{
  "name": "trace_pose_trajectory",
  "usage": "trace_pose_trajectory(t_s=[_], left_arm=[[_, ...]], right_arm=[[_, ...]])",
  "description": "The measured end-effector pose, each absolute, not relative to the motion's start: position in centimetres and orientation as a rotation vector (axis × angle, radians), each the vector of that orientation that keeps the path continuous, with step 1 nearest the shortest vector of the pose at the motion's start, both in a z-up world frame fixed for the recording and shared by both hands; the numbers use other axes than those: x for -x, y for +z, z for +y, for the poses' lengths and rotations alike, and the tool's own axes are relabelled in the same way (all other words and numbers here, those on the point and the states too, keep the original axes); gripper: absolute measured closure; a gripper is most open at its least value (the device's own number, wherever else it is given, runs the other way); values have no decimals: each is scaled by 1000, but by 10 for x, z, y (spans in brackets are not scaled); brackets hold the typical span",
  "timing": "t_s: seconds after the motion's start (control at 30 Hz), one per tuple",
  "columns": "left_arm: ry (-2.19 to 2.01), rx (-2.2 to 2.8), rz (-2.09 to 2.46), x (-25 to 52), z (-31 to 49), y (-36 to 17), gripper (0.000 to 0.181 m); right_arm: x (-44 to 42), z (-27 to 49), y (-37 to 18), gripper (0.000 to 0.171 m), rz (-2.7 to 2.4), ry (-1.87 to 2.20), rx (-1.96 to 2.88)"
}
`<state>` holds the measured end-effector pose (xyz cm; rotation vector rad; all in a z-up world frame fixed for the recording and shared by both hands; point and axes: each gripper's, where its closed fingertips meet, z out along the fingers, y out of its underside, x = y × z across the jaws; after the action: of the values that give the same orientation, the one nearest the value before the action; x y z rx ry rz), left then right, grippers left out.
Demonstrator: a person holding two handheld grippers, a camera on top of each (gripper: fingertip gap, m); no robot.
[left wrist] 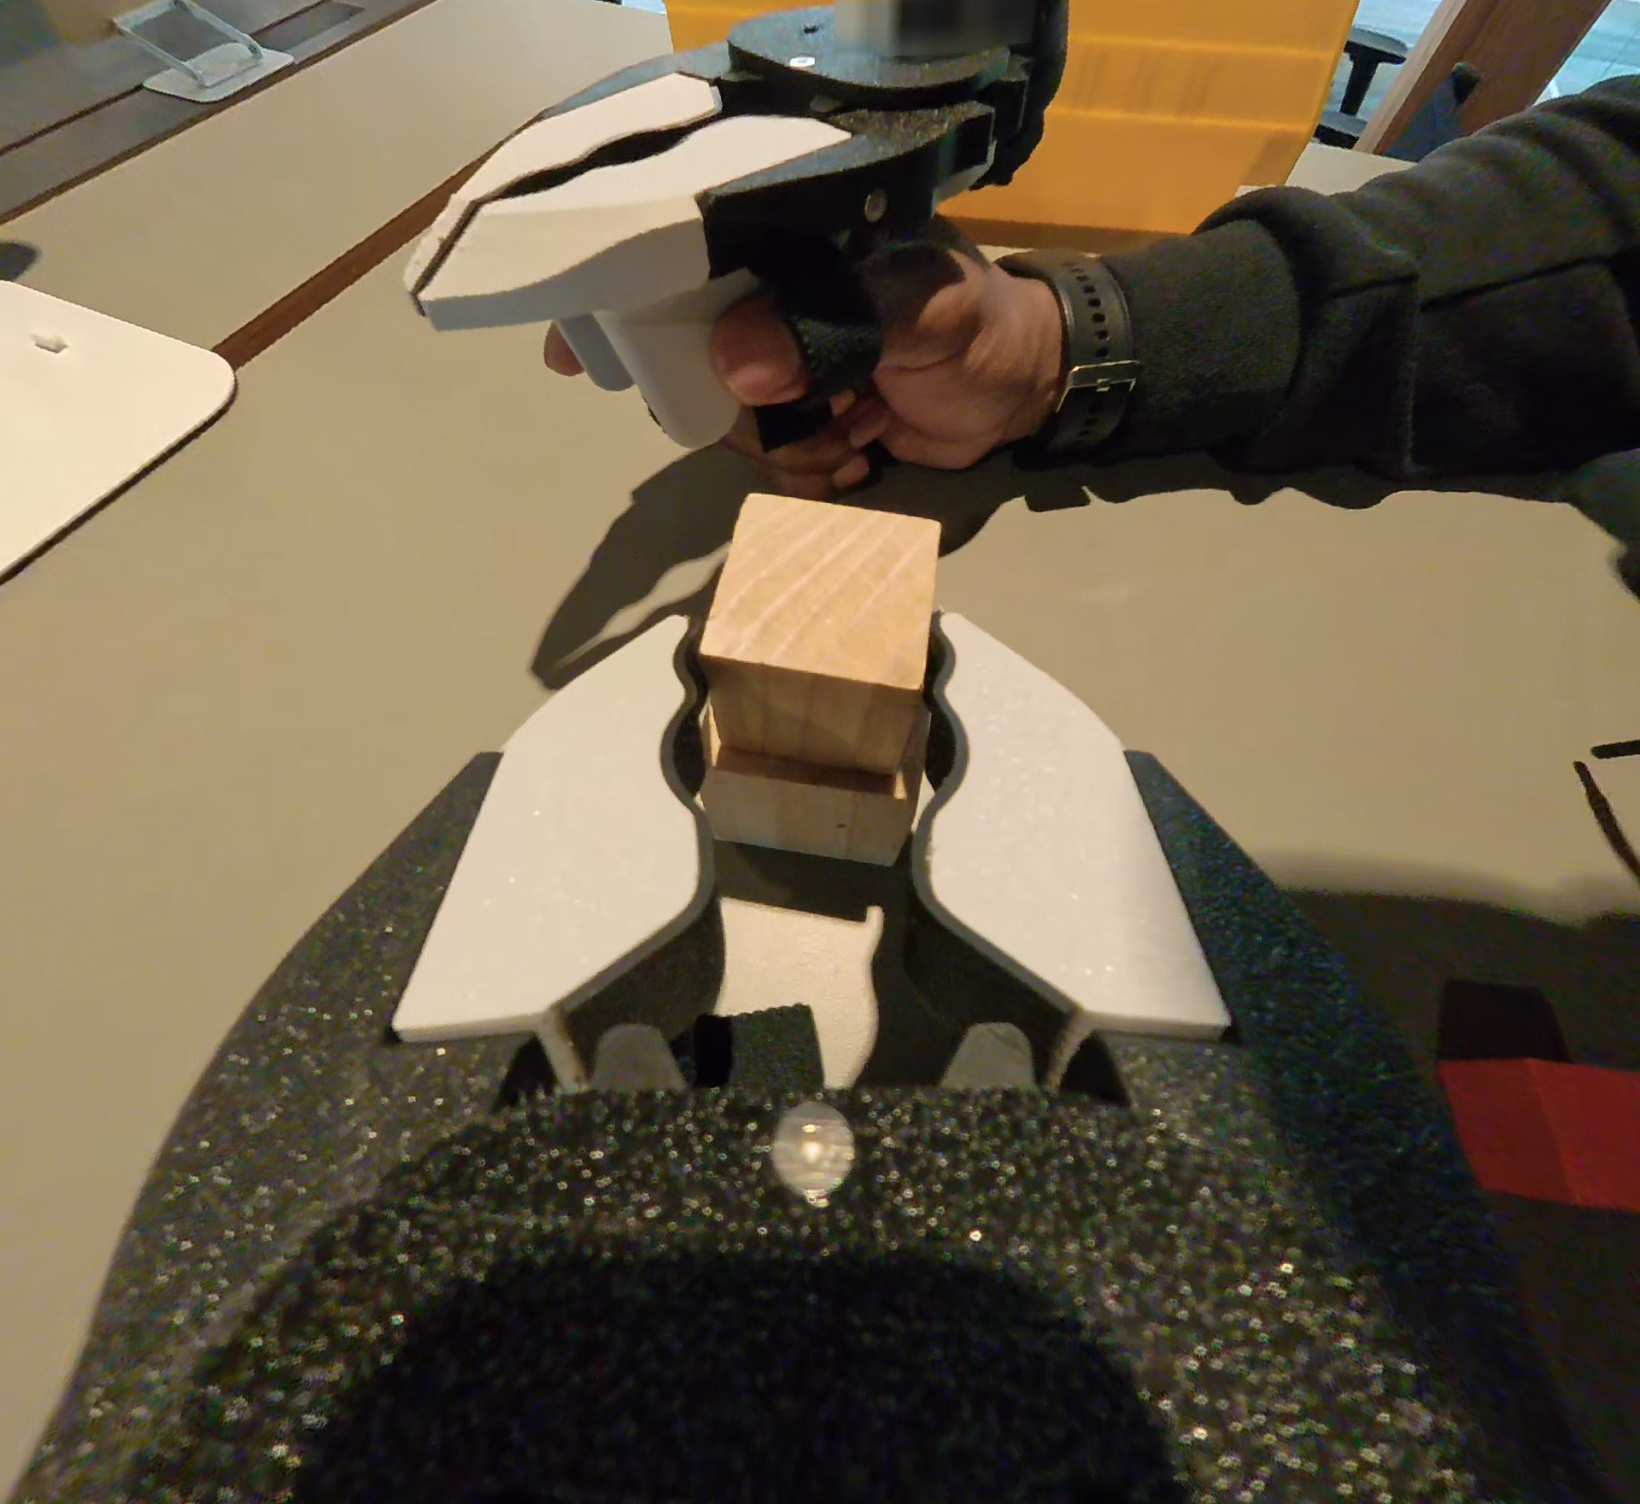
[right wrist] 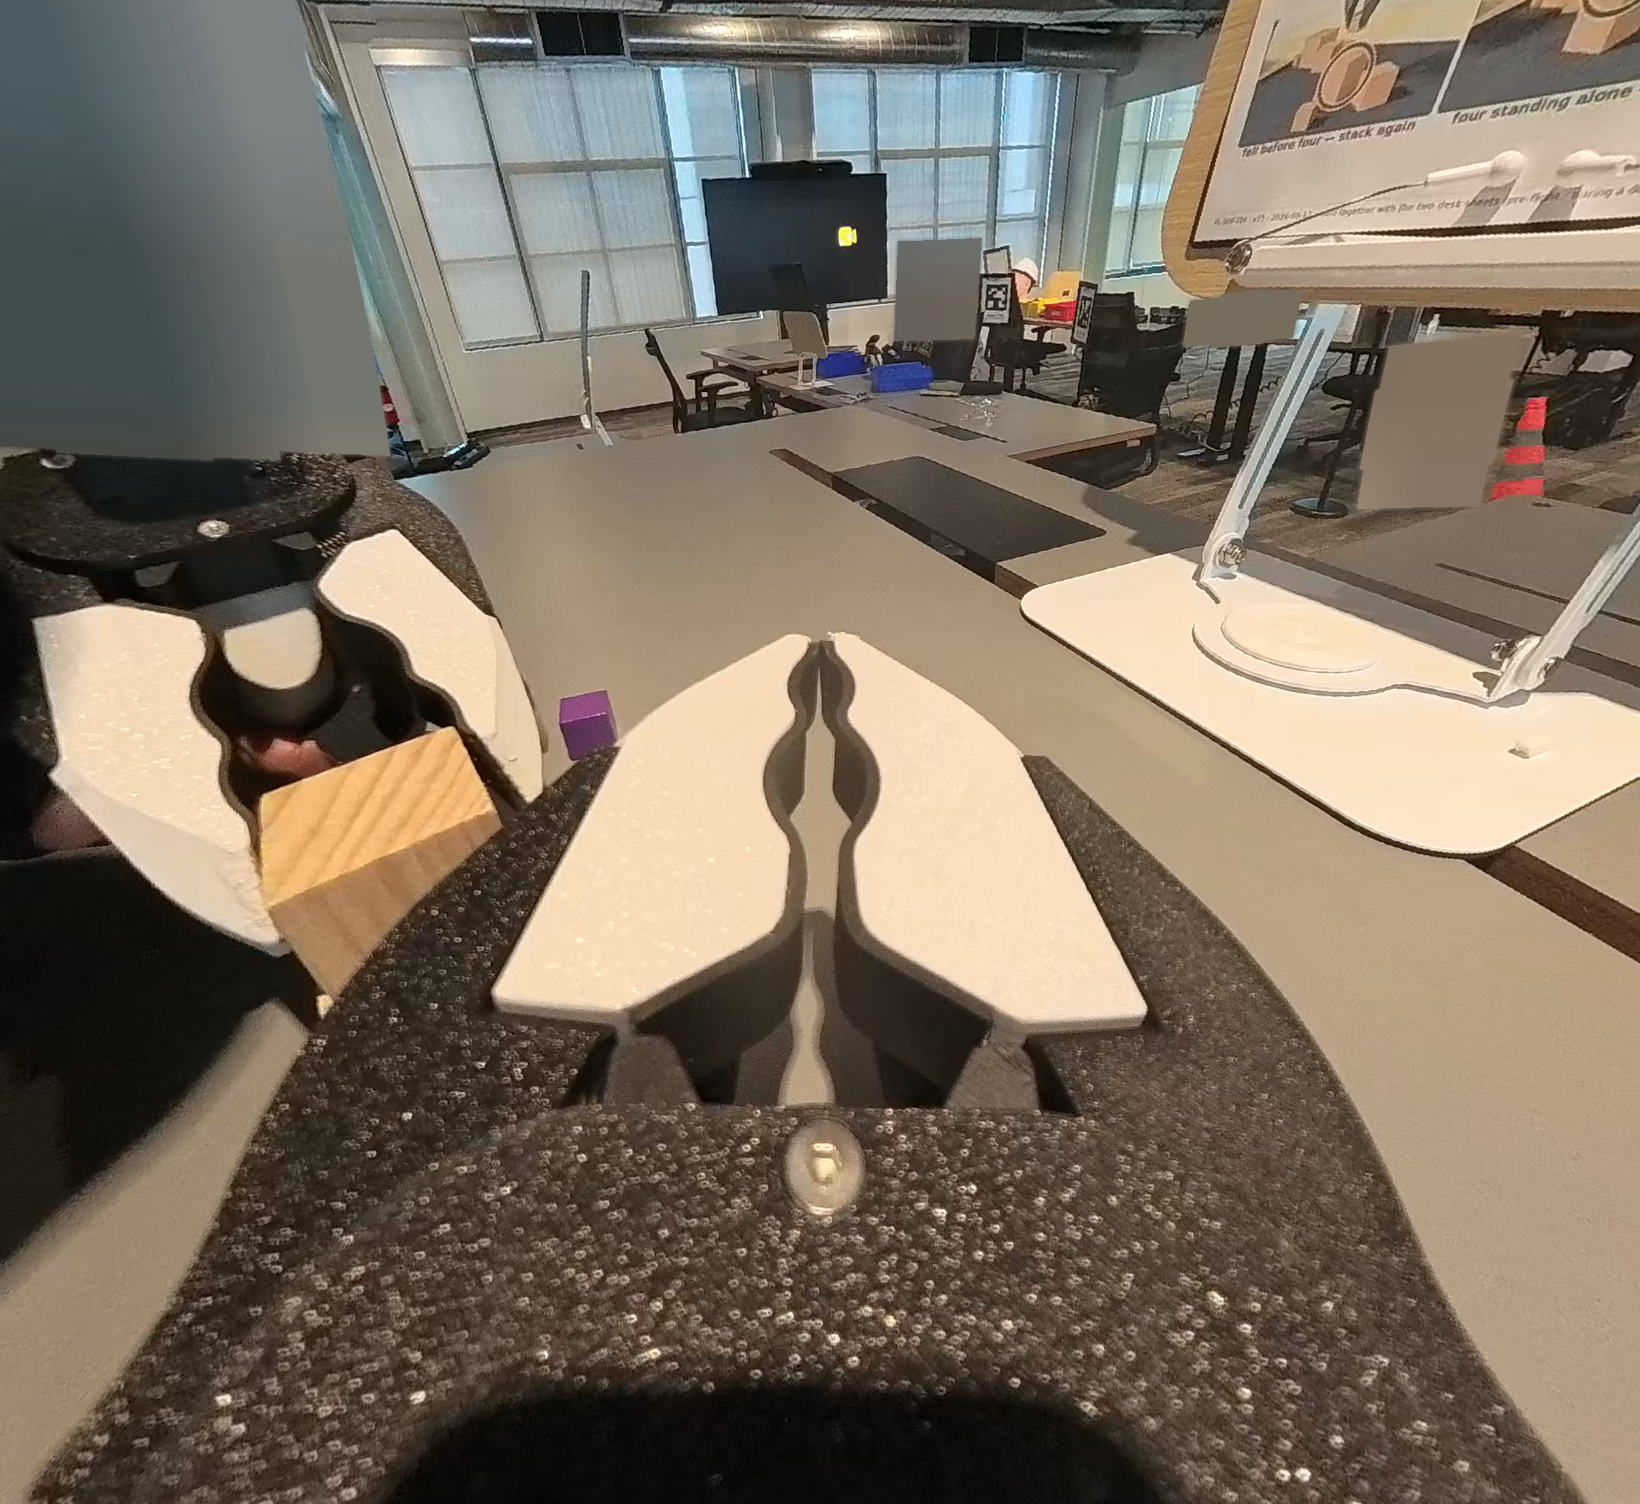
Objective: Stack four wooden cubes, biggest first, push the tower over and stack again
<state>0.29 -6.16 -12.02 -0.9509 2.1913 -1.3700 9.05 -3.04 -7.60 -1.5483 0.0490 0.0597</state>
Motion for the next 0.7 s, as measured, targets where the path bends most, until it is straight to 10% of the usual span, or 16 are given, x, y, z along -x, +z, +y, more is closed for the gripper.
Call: trace_pose_trajectory(t_s=[0.43,0.7], left_arm=[[-1382,721,2244,26,-37,-89,92],[-1324,268,2702,144,-86,-115,97]], right_arm=[[-91,-31,-76,171,51,64,1546],[-92,-31,-76,171,56,68,1545]])
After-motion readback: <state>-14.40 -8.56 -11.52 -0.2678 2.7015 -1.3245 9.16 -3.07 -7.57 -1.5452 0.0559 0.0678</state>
